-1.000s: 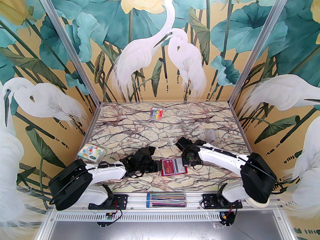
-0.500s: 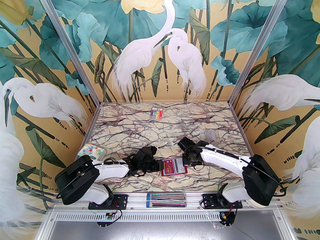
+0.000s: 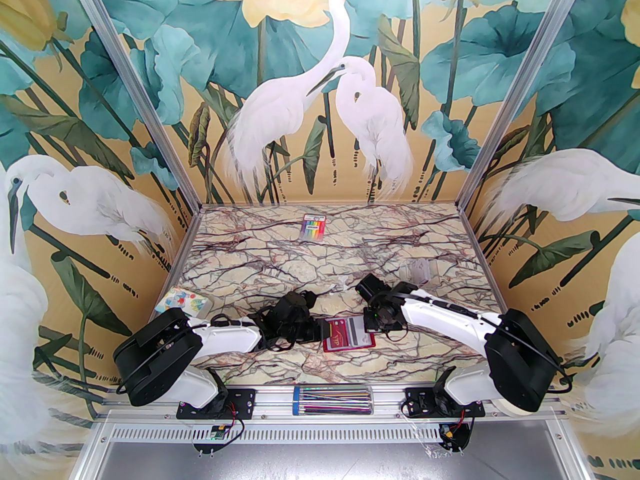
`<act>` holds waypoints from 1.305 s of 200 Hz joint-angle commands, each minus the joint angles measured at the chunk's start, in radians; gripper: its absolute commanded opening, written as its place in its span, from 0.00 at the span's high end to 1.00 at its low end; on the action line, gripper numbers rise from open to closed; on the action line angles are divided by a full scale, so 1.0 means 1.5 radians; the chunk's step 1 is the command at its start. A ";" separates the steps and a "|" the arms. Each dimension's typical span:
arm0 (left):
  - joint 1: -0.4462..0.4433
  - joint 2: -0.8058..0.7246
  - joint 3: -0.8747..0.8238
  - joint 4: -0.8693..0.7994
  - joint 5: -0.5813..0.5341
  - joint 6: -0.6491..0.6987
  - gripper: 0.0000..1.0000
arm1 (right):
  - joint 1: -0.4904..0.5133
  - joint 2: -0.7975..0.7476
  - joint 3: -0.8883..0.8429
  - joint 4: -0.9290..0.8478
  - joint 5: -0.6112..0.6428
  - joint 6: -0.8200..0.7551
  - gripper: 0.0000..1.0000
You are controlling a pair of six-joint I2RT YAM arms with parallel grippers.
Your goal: Put the credit cards into the card holder
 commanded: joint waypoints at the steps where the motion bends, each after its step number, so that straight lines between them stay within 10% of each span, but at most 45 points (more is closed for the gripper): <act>1: -0.004 -0.011 0.020 -0.001 0.027 0.016 0.55 | -0.002 0.001 -0.004 0.009 -0.011 -0.004 1.00; 82: -0.004 -0.006 0.024 0.070 0.079 0.003 0.55 | -0.002 0.004 -0.004 0.020 -0.024 -0.003 1.00; 131: -0.002 -0.040 0.064 -0.139 -0.052 0.069 0.55 | -0.002 0.003 -0.004 0.019 -0.023 -0.003 1.00; 261: -0.010 0.044 0.118 -0.199 -0.037 0.075 0.55 | -0.002 0.004 -0.019 0.031 -0.029 0.003 1.00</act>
